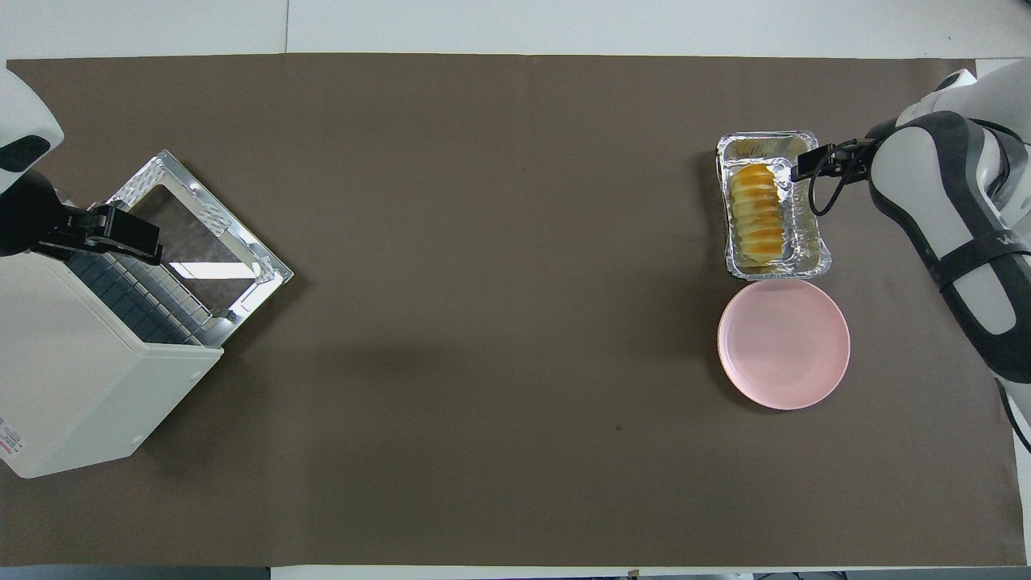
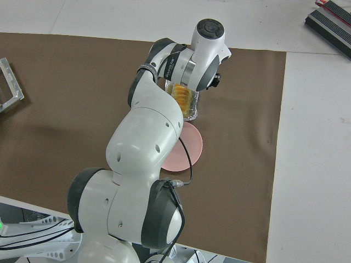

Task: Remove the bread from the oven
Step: 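Grasp the bread in the foil tray with the right gripper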

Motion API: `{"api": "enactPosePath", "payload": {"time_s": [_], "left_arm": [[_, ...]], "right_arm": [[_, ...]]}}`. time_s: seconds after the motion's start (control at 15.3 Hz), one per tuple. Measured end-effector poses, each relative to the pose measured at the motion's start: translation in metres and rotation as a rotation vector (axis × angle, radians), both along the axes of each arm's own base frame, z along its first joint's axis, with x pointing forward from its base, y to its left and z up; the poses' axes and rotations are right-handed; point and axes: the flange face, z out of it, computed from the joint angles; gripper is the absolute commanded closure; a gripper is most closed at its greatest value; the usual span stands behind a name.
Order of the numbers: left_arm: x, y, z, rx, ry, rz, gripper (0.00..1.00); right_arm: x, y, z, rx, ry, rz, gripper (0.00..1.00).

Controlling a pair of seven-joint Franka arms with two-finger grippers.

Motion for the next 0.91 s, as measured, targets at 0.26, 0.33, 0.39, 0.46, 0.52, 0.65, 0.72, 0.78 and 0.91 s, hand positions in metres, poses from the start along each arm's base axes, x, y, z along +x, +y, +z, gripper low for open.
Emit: {"api": "enactPosePath", "payload": {"time_s": [0.26,0.33,0.39,0.46,0.52,0.65,0.72,0.78,0.91], "left_arm": [[0.000,0.000,0.000,0.000,0.000,0.000,0.00],[0.000,0.000,0.000,0.000,0.000,0.000,0.00],[0.000,0.000,0.000,0.000,0.000,0.000,0.00],[0.000,0.000,0.000,0.000,0.000,0.000,0.00],[0.000,0.000,0.000,0.000,0.000,0.000,0.00],[0.000,0.000,0.000,0.000,0.000,0.000,0.00],[0.000,0.000,0.000,0.000,0.000,0.000,0.00],[0.000,0.000,0.000,0.000,0.000,0.000,0.00],[0.000,0.000,0.000,0.000,0.000,0.000,0.00]], "right_arm": [[0.005,0.053,-0.003,-0.076,-0.005,0.036,0.00],[0.005,0.066,-0.008,-0.082,-0.006,0.038,0.00],[0.004,0.075,-0.014,-0.084,-0.001,0.040,0.00],[0.001,0.079,-0.021,-0.085,0.005,0.043,0.00],[-0.001,0.080,-0.028,-0.087,0.005,0.042,0.00],[-0.007,0.075,-0.041,-0.091,0.015,0.034,0.19],[-0.009,0.074,-0.046,-0.091,0.019,0.032,0.37],[-0.010,0.073,-0.048,-0.092,0.024,0.030,0.59],[-0.013,0.072,-0.052,-0.092,0.029,0.029,0.82]]}}
